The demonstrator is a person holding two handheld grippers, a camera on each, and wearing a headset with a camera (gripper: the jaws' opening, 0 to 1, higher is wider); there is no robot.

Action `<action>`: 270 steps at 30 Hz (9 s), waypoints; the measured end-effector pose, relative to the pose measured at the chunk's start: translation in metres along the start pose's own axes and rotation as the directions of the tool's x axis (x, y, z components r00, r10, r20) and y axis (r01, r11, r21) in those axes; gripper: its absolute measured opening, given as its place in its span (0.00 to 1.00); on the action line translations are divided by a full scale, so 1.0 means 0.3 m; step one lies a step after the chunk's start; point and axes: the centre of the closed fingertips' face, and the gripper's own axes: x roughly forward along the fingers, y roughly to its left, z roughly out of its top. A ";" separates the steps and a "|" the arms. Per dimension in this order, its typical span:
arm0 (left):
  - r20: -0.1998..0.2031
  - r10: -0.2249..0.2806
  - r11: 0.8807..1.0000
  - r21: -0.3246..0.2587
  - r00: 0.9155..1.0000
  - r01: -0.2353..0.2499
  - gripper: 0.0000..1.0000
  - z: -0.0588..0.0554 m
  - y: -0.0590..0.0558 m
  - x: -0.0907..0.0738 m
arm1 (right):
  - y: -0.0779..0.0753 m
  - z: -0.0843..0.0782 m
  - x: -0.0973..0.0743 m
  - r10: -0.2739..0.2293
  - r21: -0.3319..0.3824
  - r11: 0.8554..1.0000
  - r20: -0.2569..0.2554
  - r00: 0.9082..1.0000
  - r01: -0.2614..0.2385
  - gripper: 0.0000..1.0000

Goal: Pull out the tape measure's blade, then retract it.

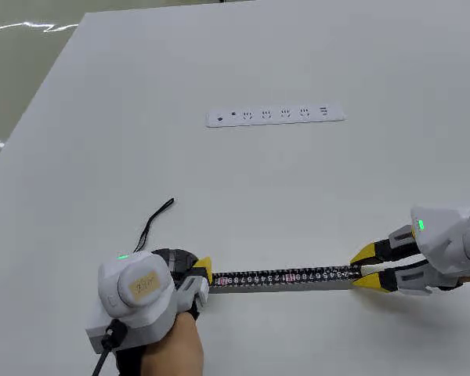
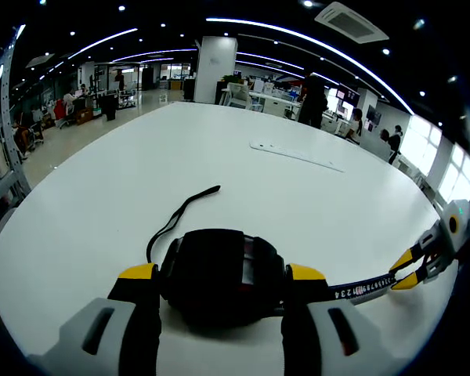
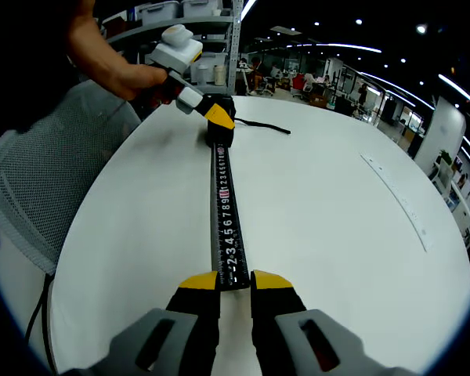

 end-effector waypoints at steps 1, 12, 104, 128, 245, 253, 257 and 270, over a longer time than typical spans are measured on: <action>0.000 -0.001 1.000 0.001 1.000 0.001 0.57 0.000 0.000 0.000 | 0.000 0.000 0.000 0.000 0.001 1.000 0.001 1.000 0.000 0.14; -0.009 -0.013 1.000 0.015 1.000 0.013 0.58 -0.001 0.000 0.000 | 0.003 0.007 0.001 0.002 0.002 1.000 0.000 1.000 -0.002 0.14; -0.052 -0.045 0.998 0.036 0.998 0.047 0.58 -0.004 0.002 0.001 | 0.018 0.105 0.098 0.025 0.009 1.000 0.024 0.999 -0.025 0.14; -0.058 -0.048 0.998 0.038 0.997 0.051 0.58 -0.003 0.004 0.003 | 0.027 0.139 0.136 0.035 0.025 0.999 0.027 0.999 -0.036 0.14; -0.102 -0.047 0.997 0.057 0.994 0.053 0.59 -0.014 0.003 0.006 | 0.054 0.272 0.274 0.055 0.034 0.998 0.051 0.997 -0.057 0.14; -0.104 -0.048 0.997 0.059 0.993 0.054 0.59 -0.015 0.004 0.006 | 0.058 0.277 0.287 0.055 0.042 0.997 0.054 0.997 -0.057 0.14; -0.103 -0.049 0.997 0.061 0.993 0.055 0.59 -0.015 0.004 0.006 | 0.061 0.277 0.295 0.054 0.041 0.998 0.054 0.997 -0.057 0.14; -0.106 -0.049 0.997 0.060 0.993 0.055 0.59 -0.016 0.006 0.005 | 0.064 0.289 0.311 0.056 0.038 0.998 0.057 0.997 -0.058 0.14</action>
